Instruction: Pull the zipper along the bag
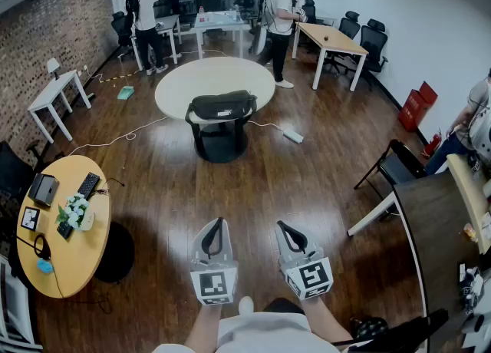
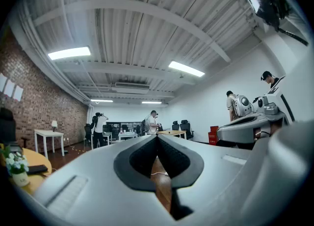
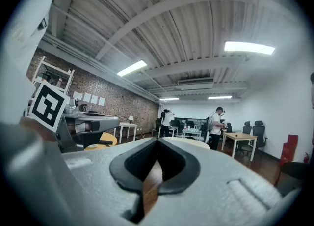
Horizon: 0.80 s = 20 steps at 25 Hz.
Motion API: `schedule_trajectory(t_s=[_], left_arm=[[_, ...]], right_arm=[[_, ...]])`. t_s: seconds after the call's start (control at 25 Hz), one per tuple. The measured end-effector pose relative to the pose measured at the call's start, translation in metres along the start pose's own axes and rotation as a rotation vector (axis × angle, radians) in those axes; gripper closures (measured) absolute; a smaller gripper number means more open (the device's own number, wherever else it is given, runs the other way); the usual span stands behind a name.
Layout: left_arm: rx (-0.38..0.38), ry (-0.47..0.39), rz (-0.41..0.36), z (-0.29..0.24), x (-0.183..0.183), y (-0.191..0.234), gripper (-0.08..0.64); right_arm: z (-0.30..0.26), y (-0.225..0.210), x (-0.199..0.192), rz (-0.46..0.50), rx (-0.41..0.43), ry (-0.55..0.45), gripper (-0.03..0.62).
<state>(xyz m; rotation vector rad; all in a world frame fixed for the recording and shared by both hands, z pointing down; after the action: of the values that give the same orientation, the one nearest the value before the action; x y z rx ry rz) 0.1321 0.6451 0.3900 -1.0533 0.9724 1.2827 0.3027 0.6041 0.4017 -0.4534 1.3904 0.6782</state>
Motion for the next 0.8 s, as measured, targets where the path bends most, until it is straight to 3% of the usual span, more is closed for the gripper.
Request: schedule_trajectory(t_s=[0.28, 0.44, 0.68, 0.8], left_arm=[[-0.016, 0.071, 0.052, -0.085, -0.062, 0.044, 0.543], [-0.091, 0.058, 0.028, -0.167, -0.09, 0.058, 0.543], [-0.111, -0.003, -0.026, -0.323, -0.084, 0.086, 0.543], [-0.107, 0.013, -0.045, -0.366, -0.096, 0.105, 0.543]], right_arm=[[-0.117, -0.043, -0.034, 0.015, 0.027, 0.008, 0.603], [-0.194, -0.085, -0.066, -0.014, 0.05, 0.02, 0.603], [-0.329, -0.173, -0.066, -0.032, 0.079, -0.038, 0.603], [-0.383, -0.198, -0.067, -0.036, 0.105, -0.064, 0.603]])
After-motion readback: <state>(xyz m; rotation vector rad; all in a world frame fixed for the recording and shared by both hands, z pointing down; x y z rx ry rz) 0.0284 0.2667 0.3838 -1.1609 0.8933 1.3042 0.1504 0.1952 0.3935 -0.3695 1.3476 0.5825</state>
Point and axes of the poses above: the fingertips, and each gripper's own axes: z backward along the fingers, y to its left, x out of its top, the point moved 5 cm from there along z, backward along the fingers, and after that the axes turned 11 degrees about -y, right-handed, at the moved point
